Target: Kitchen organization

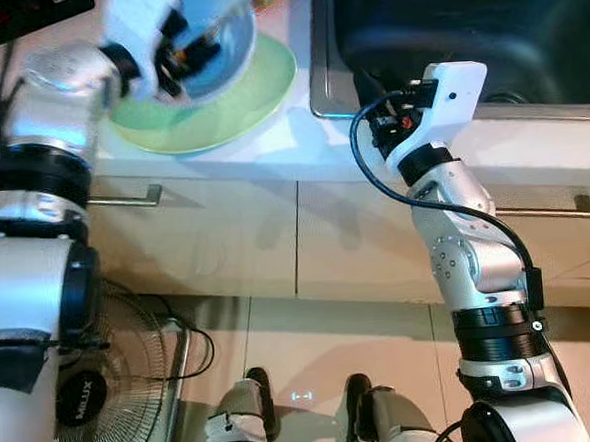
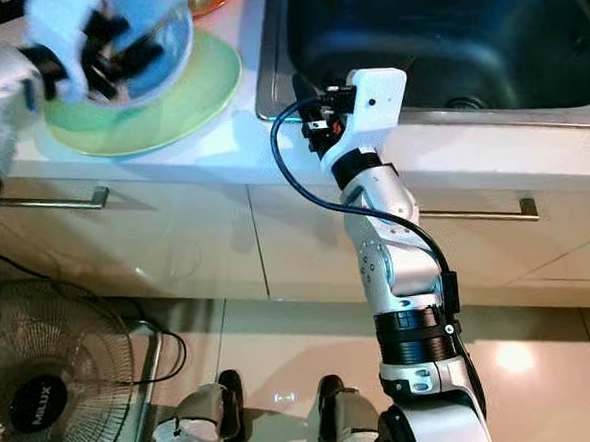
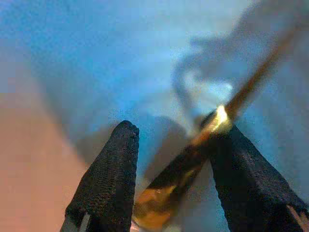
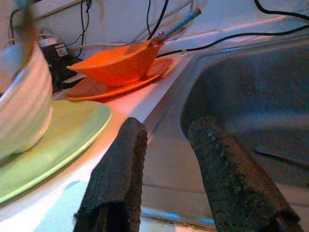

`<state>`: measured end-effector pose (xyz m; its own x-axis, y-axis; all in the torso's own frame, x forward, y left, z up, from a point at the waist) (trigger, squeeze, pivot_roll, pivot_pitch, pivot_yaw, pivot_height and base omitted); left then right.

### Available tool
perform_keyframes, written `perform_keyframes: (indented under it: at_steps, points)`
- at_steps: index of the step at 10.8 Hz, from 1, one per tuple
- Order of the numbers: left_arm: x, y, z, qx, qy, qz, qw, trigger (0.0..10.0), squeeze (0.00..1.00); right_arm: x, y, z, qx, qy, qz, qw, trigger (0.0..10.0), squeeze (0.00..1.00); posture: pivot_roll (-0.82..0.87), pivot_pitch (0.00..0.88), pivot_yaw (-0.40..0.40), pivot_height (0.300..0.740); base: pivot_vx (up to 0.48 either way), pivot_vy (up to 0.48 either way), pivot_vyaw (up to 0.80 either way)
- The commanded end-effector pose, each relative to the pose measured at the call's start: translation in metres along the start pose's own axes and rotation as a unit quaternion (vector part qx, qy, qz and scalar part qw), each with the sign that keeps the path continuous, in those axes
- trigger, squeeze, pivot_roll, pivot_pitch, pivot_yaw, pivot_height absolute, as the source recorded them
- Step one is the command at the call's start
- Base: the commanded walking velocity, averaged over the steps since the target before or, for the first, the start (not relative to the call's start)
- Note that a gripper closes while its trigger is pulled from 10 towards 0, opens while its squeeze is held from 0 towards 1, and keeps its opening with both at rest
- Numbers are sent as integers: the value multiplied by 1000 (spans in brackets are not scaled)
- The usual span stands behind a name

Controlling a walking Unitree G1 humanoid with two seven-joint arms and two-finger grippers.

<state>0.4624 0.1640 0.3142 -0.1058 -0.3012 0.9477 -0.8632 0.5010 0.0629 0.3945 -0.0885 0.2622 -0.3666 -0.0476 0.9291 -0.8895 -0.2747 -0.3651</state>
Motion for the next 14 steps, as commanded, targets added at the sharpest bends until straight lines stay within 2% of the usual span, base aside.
perform_keyframes:
  at_steps: [1, 3, 4, 8, 14]
  points:
    - [4, -3, 3, -6, -16, -5, 1000, 10000, 0, 2, 3, 3, -7, -2, 5, 1000, 10000, 0, 144, 288, 31, 740, 0, 0, 0]
    - [4, -6, 6, -7, -24, -4, 1000, 9961, 0, 3, 3, 6, -11, 1, 5, 1000, 10000, 0, 142, 287, 33, 740, 0, 0, 0]
    - [5, -7, 6, -2, -26, 0, 1000, 0, 0, 3, 3, 7, -12, 2, 5, 1000, 10000, 0, 141, 285, 34, 740, 0, 0, 0]
    - [5, -4, -2, 20, -16, 10, 1000, 0, 0, 3, 2, 10, -14, 6, 4, 1000, 10000, 0, 145, 279, 25, 740, 0, 0, 0]
    - [1, -2, 0, 7, -2, 13, 1000, 0, 0, 4, 0, 11, -10, 13, 6, 1000, 10000, 0, 148, 261, 17, 740, 0, 0, 0]
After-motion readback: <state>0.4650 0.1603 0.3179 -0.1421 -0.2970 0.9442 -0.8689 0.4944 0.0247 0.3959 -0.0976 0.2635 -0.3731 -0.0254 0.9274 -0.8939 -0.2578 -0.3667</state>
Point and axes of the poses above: a point about 5 cm out from each wrist's last joint towards the gripper, its own y axis pointing back from the gripper into the wrist, its own x axis along the axis of the wrist's last joint, z = x × y, the point moved 6 cm from there along -y, pointing out of the wrist towards the gripper, and after that the axes turned 13 degrees about y, right-handed, at the moved point
